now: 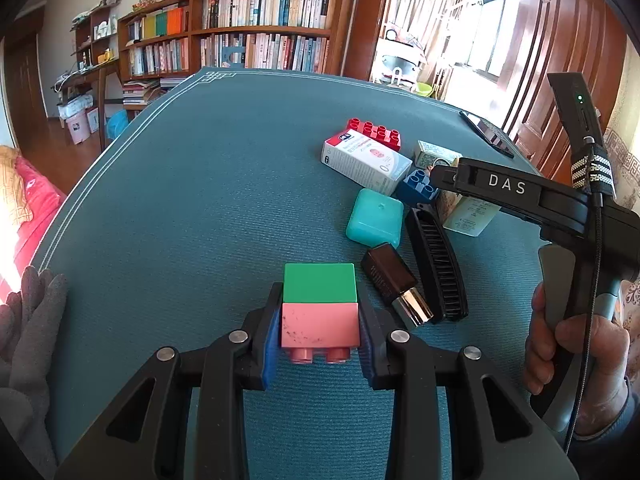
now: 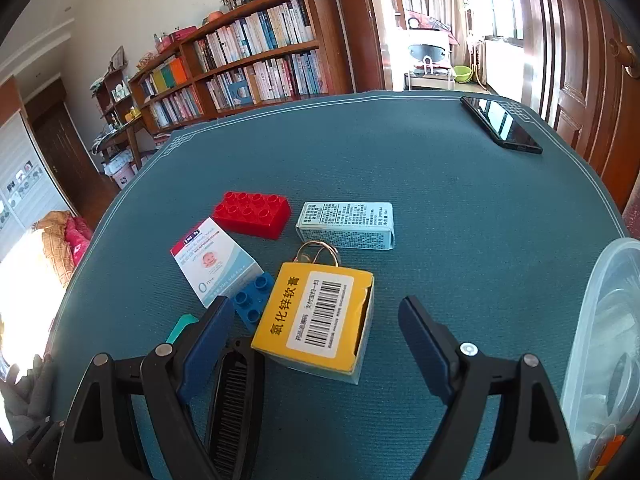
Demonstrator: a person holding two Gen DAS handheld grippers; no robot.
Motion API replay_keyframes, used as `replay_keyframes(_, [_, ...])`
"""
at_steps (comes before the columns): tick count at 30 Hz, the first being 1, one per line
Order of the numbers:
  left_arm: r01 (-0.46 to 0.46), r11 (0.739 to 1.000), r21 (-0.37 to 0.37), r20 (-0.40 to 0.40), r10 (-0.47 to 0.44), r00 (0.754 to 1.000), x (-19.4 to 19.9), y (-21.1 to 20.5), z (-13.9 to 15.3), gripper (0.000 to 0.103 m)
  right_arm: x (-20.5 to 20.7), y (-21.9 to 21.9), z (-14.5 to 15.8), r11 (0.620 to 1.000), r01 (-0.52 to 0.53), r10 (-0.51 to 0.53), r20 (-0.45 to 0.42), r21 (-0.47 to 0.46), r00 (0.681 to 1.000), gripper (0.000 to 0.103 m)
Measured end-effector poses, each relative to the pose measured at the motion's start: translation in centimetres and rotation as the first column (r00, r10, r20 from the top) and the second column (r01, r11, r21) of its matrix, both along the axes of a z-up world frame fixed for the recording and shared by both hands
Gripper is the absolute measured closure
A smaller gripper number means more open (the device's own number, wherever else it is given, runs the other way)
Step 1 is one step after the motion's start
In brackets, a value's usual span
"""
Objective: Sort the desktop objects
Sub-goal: 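Grasp the yellow barcode box with the right gripper, then carry the yellow box into the bowl and open right gripper while left carries block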
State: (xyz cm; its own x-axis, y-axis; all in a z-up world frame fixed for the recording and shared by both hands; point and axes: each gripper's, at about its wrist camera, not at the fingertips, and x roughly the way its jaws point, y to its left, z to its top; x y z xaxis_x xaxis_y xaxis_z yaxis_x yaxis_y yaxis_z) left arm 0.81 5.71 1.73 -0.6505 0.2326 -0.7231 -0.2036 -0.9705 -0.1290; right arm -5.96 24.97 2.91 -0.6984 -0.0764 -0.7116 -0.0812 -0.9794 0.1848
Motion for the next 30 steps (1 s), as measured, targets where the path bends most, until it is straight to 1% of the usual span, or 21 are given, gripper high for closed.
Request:
replay_keyframes(2, [0.001, 1.000, 0.000, 0.005, -0.001, 1.000, -0.2, 0.0, -0.2, 0.068, -0.2, 0.1, -0.4, 1.000, 0.003, -0.004, 0.009, 0.011, 1.000, 0.022])
replay_keyframes(3, [0.002, 1.000, 0.000, 0.007, -0.002, 1.000, -0.2, 0.1, -0.3, 0.068, -0.3, 0.3, -0.5, 1.000, 0.001, -0.001, 0.013, 0.002, 1.000, 0.030])
replay_keyframes(5, [0.006, 1.000, 0.000, 0.010, -0.006, 1.000, -0.2, 0.2, -0.4, 0.068, -0.1, 0.7, -0.5, 1.000, 0.007, -0.007, 0.008, -0.015, 1.000, 0.035])
replay_keyframes(7, [0.007, 1.000, 0.001, 0.011, -0.007, 1.000, -0.3, 0.3, -0.4, 0.068, 0.0, 1.0, -0.5, 1.000, 0.011, -0.011, 0.012, -0.012, 1.000, 0.047])
replay_keyframes(8, [0.008, 1.000, 0.002, 0.011, -0.008, 1.000, -0.3, 0.4, -0.4, 0.068, 0.1, 1.2, -0.5, 1.000, 0.013, -0.013, 0.014, -0.023, 1.000, 0.048])
replay_keyframes(14, [0.011, 1.000, 0.007, 0.004, -0.011, 1.000, -0.1, 0.6, -0.1, 0.068, 1.2, 1.7, 0.4, 0.999, 0.012, -0.013, -0.014, -0.050, 1.000, 0.054])
replay_keyframes(20, [0.027, 1.000, 0.004, -0.015, -0.027, 1.000, 0.2, 1.4, 0.6, 0.068, 3.0, 1.9, 2.2, 0.999, 0.009, -0.012, -0.073, -0.042, 0.997, 0.054])
replay_keyframes(24, [0.040, 0.999, 0.002, -0.027, -0.040, 0.999, 0.5, 2.1, 1.1, 0.068, 4.6, 3.1, 2.8, 0.998, 0.020, -0.026, -0.093, -0.059, 0.995, 0.054])
replay_keyframes(30, [0.075, 0.997, -0.002, -0.050, -0.075, 0.996, 1.0, 3.7, 2.1, 0.068, 6.9, 5.7, 4.4, 0.996, 0.067, -0.075, -0.133, -0.062, 0.988, 0.054])
